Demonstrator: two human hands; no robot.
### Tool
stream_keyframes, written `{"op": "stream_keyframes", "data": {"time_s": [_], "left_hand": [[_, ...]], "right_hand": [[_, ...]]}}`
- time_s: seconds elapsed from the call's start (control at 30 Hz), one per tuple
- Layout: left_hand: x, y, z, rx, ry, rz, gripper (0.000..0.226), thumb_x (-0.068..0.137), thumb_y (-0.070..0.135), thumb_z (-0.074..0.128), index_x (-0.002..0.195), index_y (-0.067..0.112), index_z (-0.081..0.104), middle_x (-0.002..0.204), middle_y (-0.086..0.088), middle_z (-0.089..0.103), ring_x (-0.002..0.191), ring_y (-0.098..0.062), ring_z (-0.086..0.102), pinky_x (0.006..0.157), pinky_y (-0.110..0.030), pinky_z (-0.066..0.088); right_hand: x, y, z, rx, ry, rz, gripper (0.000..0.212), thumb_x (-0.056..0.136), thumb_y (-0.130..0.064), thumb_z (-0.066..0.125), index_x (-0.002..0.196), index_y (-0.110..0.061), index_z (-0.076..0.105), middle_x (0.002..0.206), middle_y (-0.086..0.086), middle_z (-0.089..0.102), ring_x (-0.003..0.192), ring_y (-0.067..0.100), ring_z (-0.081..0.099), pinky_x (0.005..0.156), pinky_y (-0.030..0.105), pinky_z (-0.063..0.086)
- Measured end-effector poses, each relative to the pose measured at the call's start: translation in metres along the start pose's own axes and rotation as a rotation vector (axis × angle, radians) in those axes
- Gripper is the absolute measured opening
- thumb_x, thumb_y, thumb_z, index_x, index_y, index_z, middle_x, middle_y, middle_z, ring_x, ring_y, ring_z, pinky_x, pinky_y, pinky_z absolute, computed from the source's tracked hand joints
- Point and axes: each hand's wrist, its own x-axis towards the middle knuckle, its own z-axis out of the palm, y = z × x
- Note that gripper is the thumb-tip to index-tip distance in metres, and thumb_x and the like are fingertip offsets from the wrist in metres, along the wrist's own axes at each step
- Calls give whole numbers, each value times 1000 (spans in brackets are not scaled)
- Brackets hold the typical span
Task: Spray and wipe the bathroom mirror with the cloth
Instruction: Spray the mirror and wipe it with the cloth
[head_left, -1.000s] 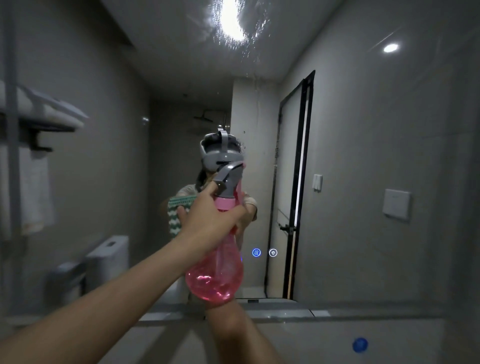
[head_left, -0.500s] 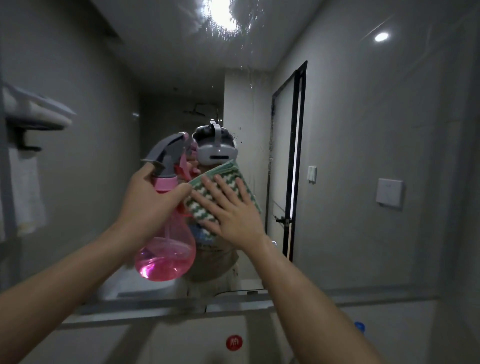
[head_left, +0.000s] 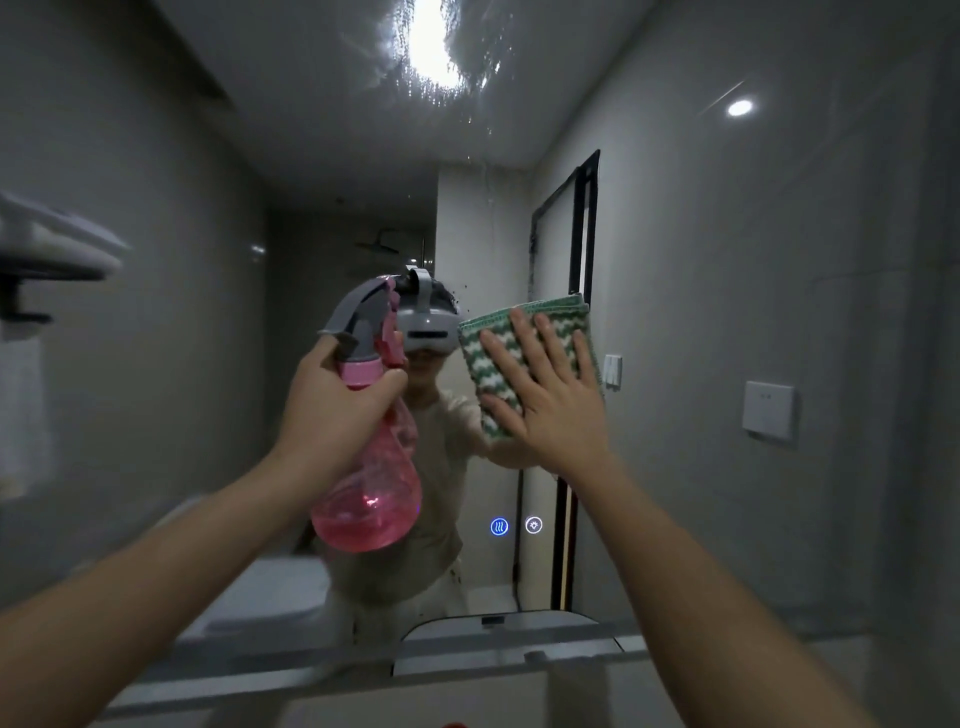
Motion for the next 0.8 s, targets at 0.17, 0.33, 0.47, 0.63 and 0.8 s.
{"op": "stream_keyframes", "data": {"time_s": [0.17,0.33,0.47,0.63,0.8], "left_hand": [[6,-2,6,47,-4,10,26,75,5,69,88,25,59,78,3,67,63,-5,62,74,-38,54],[15,5,-13,46,-10,42,28,74,7,70,100,15,62,85,-2,69,72,-8,64,66,-22,55],[23,21,-37,51,0,79,30,78,5,66,107,8,59,85,-2,67,67,-4,62,56,-11,49],[19,31,-62,45,59,134,30,80,-4,62,104,12,53,75,9,57,52,14,56,47,-1,40],[18,25,-80,77,85,73,30,77,-2,65,101,13,57,67,4,60,50,-3,57,47,-14,47]], "right_hand": [[1,-7,-2,0,-7,52,59,95,-59,23,149,-34,18,157,2,19,145,18,9,117,48,6],[20,-44,-2,65,-41,361,62,96,-59,17,150,-30,16,159,5,11,146,24,4,116,51,2],[48,-71,-5,116,-77,411,64,95,-59,13,151,-29,7,160,7,4,145,22,-5,115,51,-6],[94,-110,-8,136,-70,215,66,94,-60,15,150,-26,21,158,10,16,144,27,7,114,52,-1],[122,-141,-10,164,-51,111,63,93,-58,22,148,-28,26,157,6,20,145,28,14,116,52,3]]}}
